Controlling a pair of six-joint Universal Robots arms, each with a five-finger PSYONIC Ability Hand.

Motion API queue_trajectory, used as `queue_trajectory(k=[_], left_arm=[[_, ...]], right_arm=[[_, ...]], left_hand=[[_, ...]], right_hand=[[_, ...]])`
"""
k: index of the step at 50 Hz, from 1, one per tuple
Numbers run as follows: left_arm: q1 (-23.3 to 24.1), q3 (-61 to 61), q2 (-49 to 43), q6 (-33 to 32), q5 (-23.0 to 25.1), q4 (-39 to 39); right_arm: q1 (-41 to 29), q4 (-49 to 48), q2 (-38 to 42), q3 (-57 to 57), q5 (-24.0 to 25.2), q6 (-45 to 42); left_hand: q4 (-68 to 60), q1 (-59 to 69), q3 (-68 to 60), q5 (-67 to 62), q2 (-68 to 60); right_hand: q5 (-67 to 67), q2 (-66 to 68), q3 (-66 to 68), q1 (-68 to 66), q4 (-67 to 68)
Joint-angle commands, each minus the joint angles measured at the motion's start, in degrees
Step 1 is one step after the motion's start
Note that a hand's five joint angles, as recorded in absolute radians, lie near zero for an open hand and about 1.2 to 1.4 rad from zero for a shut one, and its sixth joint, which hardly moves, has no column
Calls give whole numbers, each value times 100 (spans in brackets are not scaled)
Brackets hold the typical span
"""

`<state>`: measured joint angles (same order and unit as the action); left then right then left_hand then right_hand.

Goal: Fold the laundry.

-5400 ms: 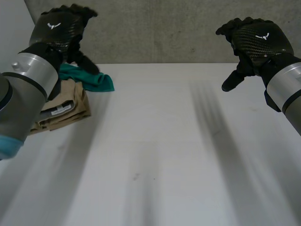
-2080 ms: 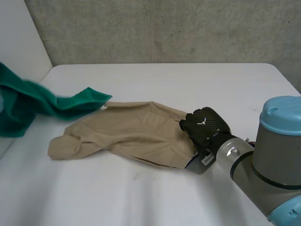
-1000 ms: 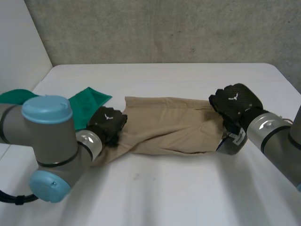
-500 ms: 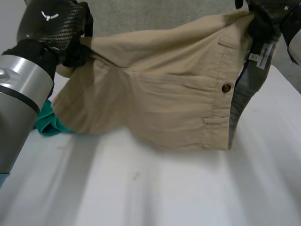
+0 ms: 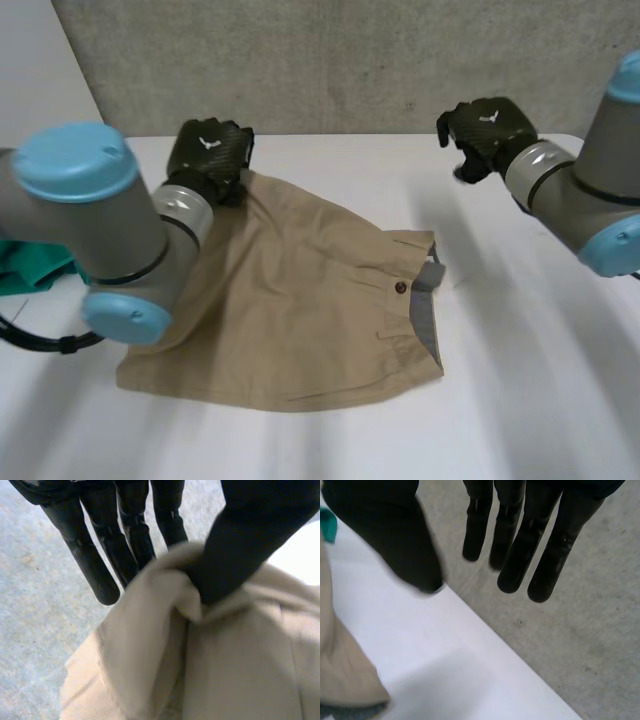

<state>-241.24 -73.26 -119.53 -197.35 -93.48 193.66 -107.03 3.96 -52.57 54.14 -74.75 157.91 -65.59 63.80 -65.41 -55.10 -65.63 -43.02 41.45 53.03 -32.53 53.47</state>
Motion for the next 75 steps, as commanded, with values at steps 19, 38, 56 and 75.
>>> queue_trajectory(k=[19, 38, 56, 75], left_arm=[[112, -2437, 2161, -805, -347, 67], [-116, -3827, 2355, -726, 23, -1454], [-363, -4134, 2355, -726, 278, -1138], [-468, -4477, 2031, -805, 287, -619]], right_arm=[[-274, 1257, -2230, 2767, 66, -225], [-978, -1247, -2031, 5520, 154, -357], [-925, -2180, -1502, 5493, -303, -894], [-872, -2057, -1695, 5159, -505, -454]], left_hand=[[4463, -4283, 4444, 4413, 4466], [3250, -3070, 3231, 3200, 3253], [3368, -3188, 3349, 3319, 3371], [3368, -3189, 3350, 3319, 3372]], right_hand=[[3874, -2717, -3875, 1826, -3919], [2394, -1237, -2395, 346, -2439], [-2698, 3855, 2697, -4747, 2653], [-2698, 3855, 2697, -4747, 2653]])
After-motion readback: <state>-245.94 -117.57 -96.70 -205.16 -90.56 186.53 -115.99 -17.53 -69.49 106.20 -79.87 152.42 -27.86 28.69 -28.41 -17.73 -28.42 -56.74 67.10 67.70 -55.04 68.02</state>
